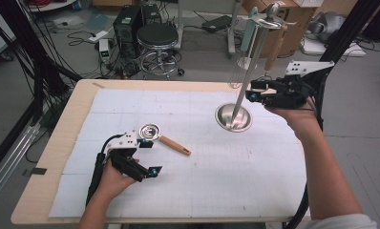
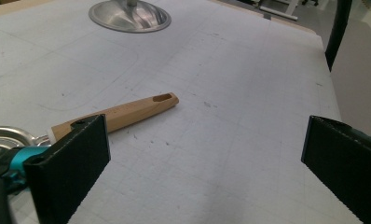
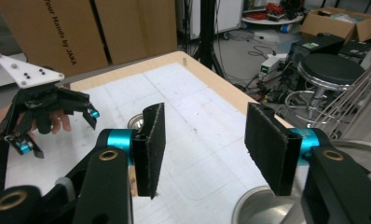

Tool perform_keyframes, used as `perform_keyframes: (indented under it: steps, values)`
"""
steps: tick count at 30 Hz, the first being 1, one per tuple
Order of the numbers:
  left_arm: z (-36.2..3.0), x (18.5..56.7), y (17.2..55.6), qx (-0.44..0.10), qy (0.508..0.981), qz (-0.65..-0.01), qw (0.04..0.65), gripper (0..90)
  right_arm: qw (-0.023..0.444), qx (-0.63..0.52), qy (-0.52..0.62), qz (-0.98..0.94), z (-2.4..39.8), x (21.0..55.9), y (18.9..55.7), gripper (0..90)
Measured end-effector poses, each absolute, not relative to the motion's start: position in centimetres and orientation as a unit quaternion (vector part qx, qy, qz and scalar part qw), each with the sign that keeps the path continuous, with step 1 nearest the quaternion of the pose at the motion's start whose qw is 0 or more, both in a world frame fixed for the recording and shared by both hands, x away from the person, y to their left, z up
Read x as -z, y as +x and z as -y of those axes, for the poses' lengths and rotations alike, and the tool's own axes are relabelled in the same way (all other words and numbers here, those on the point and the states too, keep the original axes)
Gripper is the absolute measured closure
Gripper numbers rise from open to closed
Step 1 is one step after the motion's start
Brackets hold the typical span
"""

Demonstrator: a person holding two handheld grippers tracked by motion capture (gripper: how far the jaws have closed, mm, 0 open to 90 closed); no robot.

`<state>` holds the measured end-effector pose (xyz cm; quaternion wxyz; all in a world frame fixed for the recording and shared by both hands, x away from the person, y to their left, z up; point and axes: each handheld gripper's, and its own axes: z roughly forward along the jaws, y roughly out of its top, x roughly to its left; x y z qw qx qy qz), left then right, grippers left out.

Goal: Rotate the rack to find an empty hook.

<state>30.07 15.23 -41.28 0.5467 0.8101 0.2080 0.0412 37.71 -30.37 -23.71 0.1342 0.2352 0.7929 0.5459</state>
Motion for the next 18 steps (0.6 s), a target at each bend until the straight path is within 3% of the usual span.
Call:
perform_keyframes:
  steps: [18]
  values:
    - [-15.2, 41.3, 30.0, -0.042, 0.809, -0.209, 0.547, 1.6, 0.117, -0.532, 0.262, -0.796, 30.1, 29.0, 36.0, 38.8]
